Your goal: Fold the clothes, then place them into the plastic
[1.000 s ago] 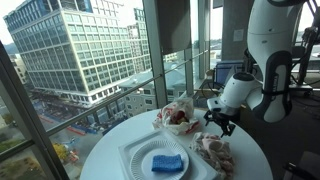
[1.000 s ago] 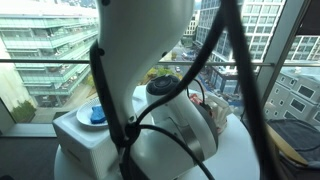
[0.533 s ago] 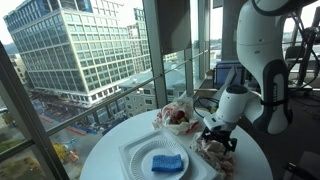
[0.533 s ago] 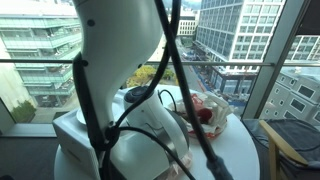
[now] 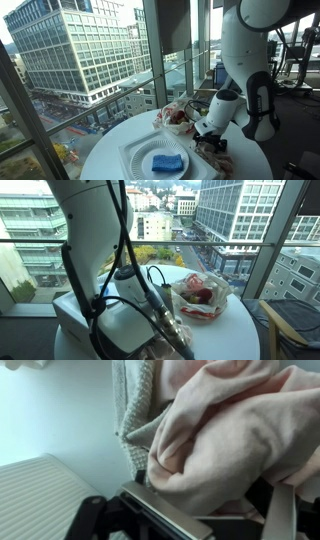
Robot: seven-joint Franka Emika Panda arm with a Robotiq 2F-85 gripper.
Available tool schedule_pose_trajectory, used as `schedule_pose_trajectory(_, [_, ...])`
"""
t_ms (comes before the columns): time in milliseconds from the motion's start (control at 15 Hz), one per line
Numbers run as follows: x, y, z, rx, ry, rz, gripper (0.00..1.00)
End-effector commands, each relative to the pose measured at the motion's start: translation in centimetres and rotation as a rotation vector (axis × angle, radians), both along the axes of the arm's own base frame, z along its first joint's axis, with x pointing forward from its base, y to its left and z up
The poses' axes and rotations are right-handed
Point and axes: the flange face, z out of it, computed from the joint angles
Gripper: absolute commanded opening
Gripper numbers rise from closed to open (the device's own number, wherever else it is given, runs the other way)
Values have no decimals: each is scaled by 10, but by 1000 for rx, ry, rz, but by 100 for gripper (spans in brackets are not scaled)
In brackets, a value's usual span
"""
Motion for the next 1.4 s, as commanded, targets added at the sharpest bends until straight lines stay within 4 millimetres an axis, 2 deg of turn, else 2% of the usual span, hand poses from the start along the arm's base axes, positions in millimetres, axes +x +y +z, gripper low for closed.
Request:
schedule_pose_trajectory(0, [-5, 3, -30, -21, 31, 25, 100])
schedule_pose_trajectory(267, [-11, -3, -53, -70, 79, 25, 100])
schedule_pose_trajectory(467, [-11, -6, -58, -78, 85, 23, 100])
schedule_pose_trajectory(533, [-11, -7, -58, -75, 85, 19, 75])
schedule_pose_trajectory(600, [-12, -8, -58, -77, 89, 19, 74])
schedule_pose_trajectory(933, [-11, -15, -54, -71, 83, -29, 38])
schedule_pose_trajectory(1133, [-18, -28, -54, -51, 109, -121, 16])
schedule_pose_trajectory(1333, [-22, -43, -46, -12, 104, -238, 16])
